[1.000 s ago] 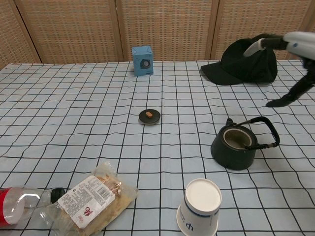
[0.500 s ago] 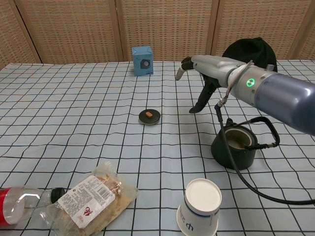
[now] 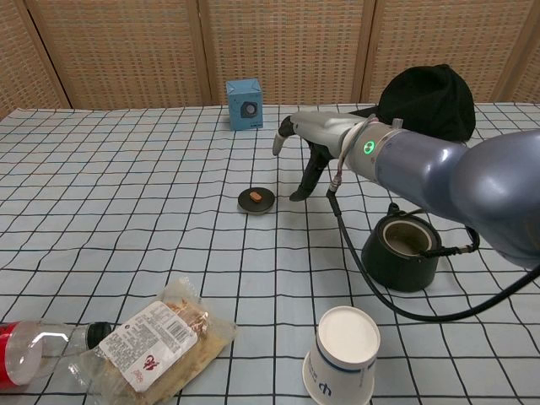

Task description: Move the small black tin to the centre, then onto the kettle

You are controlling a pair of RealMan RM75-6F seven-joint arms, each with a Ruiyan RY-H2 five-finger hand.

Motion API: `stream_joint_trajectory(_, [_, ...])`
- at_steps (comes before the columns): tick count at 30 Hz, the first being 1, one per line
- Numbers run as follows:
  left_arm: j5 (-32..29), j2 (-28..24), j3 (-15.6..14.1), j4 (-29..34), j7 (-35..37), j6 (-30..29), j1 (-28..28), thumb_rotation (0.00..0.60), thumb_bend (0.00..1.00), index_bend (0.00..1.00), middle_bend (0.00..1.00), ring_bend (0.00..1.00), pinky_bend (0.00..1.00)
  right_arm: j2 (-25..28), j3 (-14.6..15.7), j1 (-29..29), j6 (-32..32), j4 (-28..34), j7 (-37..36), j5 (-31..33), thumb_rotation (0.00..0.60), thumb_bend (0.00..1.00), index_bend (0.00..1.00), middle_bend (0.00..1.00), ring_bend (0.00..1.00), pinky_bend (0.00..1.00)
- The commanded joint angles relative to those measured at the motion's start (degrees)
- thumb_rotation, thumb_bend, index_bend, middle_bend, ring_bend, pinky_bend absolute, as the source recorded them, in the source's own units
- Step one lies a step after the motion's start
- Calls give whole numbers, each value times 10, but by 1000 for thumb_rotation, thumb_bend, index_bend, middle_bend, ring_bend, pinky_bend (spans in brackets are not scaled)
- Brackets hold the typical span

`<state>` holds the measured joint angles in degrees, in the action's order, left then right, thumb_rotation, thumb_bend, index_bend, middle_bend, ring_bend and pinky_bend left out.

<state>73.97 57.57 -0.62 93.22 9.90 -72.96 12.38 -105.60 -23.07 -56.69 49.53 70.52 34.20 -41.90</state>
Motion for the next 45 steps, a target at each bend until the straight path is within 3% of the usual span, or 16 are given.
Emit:
stream_joint_trajectory(1, [-1,-2,3,-5,13,11,0,600,95,0,0,0,0,-20,-3,-20,-9,-26,-1,11,600,343,292,34,0,0])
stream_joint_trajectory(11, [10,-8,6,-21,50,47,4,600,95,0,0,0,0,-71,-2,-63,-40,-118,-22,16,600,344,324,40,0,0])
stream_joint_trajectory(32, [12,-8,11,-37,75,90,9,600,95,0,0,0,0,-130,3,-105,-89,-243,-58,-2,600,363,311,40,0,0])
stream_joint_trajectory(45, [27,-9,11,-40,95,97,9,600,95,0,0,0,0,-141,4,-107,-90,-264,-54,-5,600,408,414,63,0,0])
